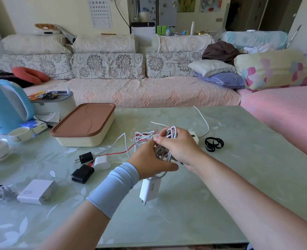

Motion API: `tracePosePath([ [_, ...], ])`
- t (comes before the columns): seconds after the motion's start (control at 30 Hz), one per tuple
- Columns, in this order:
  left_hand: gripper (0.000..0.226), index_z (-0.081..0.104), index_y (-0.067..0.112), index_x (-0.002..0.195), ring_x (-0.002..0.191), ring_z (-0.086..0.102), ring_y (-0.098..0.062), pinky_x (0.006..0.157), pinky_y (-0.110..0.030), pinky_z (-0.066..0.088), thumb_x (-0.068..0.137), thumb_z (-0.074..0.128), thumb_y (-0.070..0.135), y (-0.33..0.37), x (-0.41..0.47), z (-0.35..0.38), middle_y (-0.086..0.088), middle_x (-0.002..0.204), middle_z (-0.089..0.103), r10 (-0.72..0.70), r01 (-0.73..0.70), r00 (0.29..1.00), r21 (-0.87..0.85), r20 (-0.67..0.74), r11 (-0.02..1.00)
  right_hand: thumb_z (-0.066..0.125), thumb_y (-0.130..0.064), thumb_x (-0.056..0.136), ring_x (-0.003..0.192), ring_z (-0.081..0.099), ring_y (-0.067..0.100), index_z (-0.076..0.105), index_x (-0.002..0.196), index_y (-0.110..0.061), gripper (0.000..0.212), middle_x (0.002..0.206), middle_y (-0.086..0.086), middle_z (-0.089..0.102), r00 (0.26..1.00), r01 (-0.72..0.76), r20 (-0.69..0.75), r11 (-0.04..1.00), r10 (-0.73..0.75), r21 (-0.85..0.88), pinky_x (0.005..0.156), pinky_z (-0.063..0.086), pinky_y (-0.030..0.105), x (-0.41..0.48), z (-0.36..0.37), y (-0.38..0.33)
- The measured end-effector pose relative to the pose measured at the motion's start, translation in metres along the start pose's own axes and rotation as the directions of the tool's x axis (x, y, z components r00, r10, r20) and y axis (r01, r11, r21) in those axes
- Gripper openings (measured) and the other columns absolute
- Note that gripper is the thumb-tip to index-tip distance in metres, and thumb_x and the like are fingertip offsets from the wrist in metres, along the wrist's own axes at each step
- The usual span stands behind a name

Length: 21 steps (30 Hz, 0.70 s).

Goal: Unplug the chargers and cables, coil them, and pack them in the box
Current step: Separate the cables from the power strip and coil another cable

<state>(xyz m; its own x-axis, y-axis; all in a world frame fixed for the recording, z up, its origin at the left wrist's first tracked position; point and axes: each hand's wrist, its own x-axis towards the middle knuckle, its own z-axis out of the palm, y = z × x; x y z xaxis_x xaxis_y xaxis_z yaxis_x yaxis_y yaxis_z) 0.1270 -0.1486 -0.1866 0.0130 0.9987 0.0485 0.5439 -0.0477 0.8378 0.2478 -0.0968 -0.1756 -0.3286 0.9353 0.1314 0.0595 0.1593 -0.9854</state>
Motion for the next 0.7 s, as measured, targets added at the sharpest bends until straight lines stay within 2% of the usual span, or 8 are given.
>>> tracePosePath([
  [0.03, 0.084, 0.044, 0.037, 0.132, 0.086, 0.070, -0.006, 0.080, -0.027, 0.056, 0.059, 0.083, 0.027, 0.000, -0.001, 0.002, 0.012, 0.098, 0.072, 0.012, -0.011, 1.000, -0.036, 0.028, 0.999, 0.076, -0.012, 0.082, 0.061, 0.062, 0.011, 0.063, 0.071, -0.022, 0.020, 0.065, -0.004, 0.065, 1.000, -0.016, 0.004, 1.000, 0.016, 0.016, 0.062, 0.051, 0.026, -0.001, 0.003, 0.000],
  [0.1, 0.047, 0.058, 0.019, 0.110, 0.065, 0.070, -0.018, 0.066, -0.034, 0.059, 0.068, 0.080, 0.015, 0.001, 0.000, 0.000, 0.000, 0.080, 0.072, -0.034, 0.040, 0.997, -0.087, 0.072, 0.995, 0.080, -0.020, 0.080, 0.065, 0.063, 0.012, 0.064, 0.078, -0.021, 0.016, 0.072, -0.002, 0.066, 0.999, -0.033, 0.003, 0.999, 0.032, 0.041, 0.063, 0.051, 0.027, 0.000, 0.008, 0.001],
  [0.2, 0.017, 0.062, 0.004, 0.086, 0.053, 0.059, -0.025, 0.062, -0.041, 0.058, 0.078, 0.076, 0.010, 0.002, 0.004, -0.012, -0.008, 0.067, 0.062, -0.175, 0.186, 0.982, -0.196, 0.075, 0.963, 0.073, -0.049, 0.072, 0.070, 0.062, 0.016, 0.062, 0.096, -0.020, 0.039, 0.089, 0.004, 0.068, 0.994, -0.095, -0.052, 0.994, 0.098, 0.063, 0.058, 0.044, 0.027, 0.004, 0.007, -0.002],
  [0.3, 0.009, 0.060, 0.004, 0.087, 0.052, 0.050, -0.023, 0.057, -0.036, 0.054, 0.086, 0.067, 0.008, 0.000, 0.005, -0.023, -0.011, 0.068, 0.056, -0.331, 0.323, 0.942, -0.410, 0.053, 0.853, 0.048, -0.017, 0.089, 0.054, 0.040, 0.014, 0.054, 0.095, -0.015, 0.008, 0.085, 0.012, 0.055, 0.980, -0.141, -0.115, 0.973, 0.164, 0.184, 0.043, 0.027, 0.023, 0.015, -0.008, -0.004],
  [0.37, 0.008, 0.057, 0.003, 0.088, 0.055, 0.051, -0.025, 0.059, -0.036, 0.055, 0.089, 0.064, 0.007, -0.003, 0.005, -0.025, -0.012, 0.072, 0.055, -0.358, 0.346, 0.930, -0.510, 0.078, 0.787, 0.035, 0.007, 0.090, 0.055, 0.039, 0.013, 0.053, 0.112, -0.009, 0.033, 0.082, 0.010, 0.062, 0.978, -0.181, -0.073, 0.969, 0.195, 0.166, 0.041, 0.027, 0.021, 0.015, -0.015, -0.001],
  [0.47, 0.008, 0.059, 0.001, 0.096, 0.056, 0.058, -0.028, 0.061, -0.037, 0.056, 0.090, 0.061, 0.006, -0.006, 0.006, -0.023, -0.016, 0.082, 0.064, -0.338, 0.325, 0.937, -0.578, 0.089, 0.748, 0.035, 0.002, 0.101, 0.058, 0.054, 0.015, 0.060, 0.115, -0.007, 0.030, 0.085, 0.008, 0.070, 0.977, -0.196, 0.113, 0.971, 0.181, 0.135, 0.052, 0.043, 0.025, 0.011, -0.015, 0.005],
  [0.6, 0.008, 0.058, 0.004, 0.096, 0.054, 0.058, -0.028, 0.061, -0.038, 0.055, 0.091, 0.062, 0.008, -0.005, 0.009, -0.017, -0.010, 0.072, 0.064, -0.331, 0.299, 0.943, -0.558, 0.046, 0.774, 0.043, -0.027, 0.105, 0.050, 0.058, 0.019, 0.064, 0.114, -0.033, 0.023, 0.085, 0.006, 0.074, 0.957, -0.184, 0.208, 0.977, 0.202, -0.103, 0.054, 0.052, 0.031, 0.010, -0.025, 0.009],
  [0.7, 0.008, 0.054, 0.007, 0.091, 0.047, 0.052, -0.023, 0.054, -0.035, 0.054, 0.091, 0.061, 0.009, -0.001, 0.017, -0.011, -0.008, 0.067, 0.057, -0.316, 0.297, 0.949, -0.396, 0.018, 0.869, 0.043, -0.022, 0.104, 0.048, 0.047, 0.016, 0.059, 0.112, -0.029, 0.020, 0.081, 0.009, 0.067, 0.958, -0.190, 0.133, 0.911, 0.253, -0.365, 0.043, 0.046, 0.024, 0.018, -0.045, 0.025],
])
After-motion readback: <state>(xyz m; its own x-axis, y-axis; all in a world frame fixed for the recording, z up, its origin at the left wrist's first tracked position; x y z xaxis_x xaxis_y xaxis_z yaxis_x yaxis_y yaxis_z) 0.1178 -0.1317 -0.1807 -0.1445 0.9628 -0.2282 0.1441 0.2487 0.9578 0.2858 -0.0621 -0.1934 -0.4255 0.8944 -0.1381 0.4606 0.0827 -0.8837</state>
